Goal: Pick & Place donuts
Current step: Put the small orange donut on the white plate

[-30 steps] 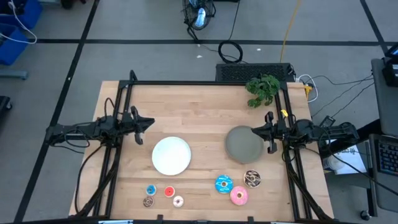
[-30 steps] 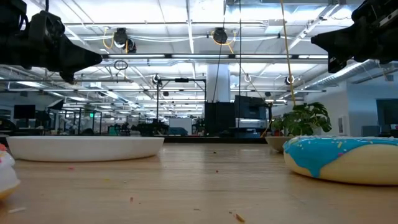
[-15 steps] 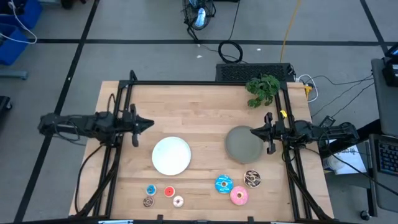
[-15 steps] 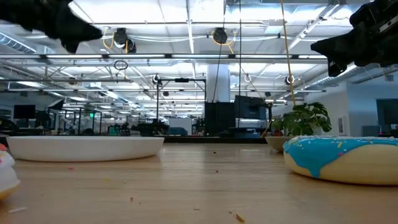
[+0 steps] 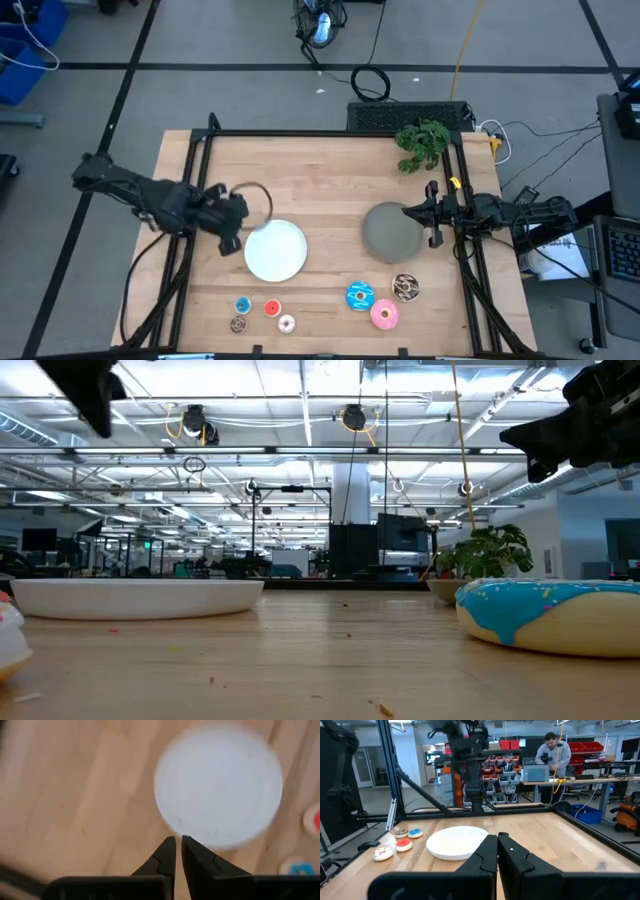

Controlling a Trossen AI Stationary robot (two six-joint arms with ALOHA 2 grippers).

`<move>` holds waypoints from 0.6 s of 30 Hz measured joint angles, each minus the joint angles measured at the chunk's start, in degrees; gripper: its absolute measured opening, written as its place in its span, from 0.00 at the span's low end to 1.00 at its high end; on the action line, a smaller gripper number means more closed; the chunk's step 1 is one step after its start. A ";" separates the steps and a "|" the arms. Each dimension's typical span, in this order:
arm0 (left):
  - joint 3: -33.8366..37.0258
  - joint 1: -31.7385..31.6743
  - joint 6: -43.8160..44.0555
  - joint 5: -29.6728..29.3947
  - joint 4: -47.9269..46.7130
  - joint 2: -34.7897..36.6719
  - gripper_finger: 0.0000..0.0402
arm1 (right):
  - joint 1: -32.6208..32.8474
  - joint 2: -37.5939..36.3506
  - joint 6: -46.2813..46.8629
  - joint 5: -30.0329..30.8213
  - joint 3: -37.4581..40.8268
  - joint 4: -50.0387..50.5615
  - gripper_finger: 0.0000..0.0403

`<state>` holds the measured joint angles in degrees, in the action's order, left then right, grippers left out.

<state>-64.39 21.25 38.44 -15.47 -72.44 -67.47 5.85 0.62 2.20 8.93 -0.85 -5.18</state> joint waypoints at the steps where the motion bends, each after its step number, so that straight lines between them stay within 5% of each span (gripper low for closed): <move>1: -0.52 1.29 1.40 0.60 -1.00 -1.44 0.09 | 0.00 0.00 -0.05 0.00 0.00 0.27 0.00; 8: -1.50 8.94 11.83 2.17 2.04 -8.03 0.01 | 0.00 0.00 -0.04 -0.11 -0.01 1.75 0.00; 13: -1.52 13.46 14.08 -0.56 11.16 -12.55 0.08 | 0.00 0.02 -2.99 -0.02 -0.01 -0.08 0.00; 18: -1.69 15.00 12.70 5.05 21.20 -19.04 0.11 | 0.00 0.02 -3.24 0.13 -0.01 -1.69 0.00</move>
<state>-66.08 36.25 51.13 -10.42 -51.24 -86.50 5.85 0.64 -1.04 9.06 -0.86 -6.87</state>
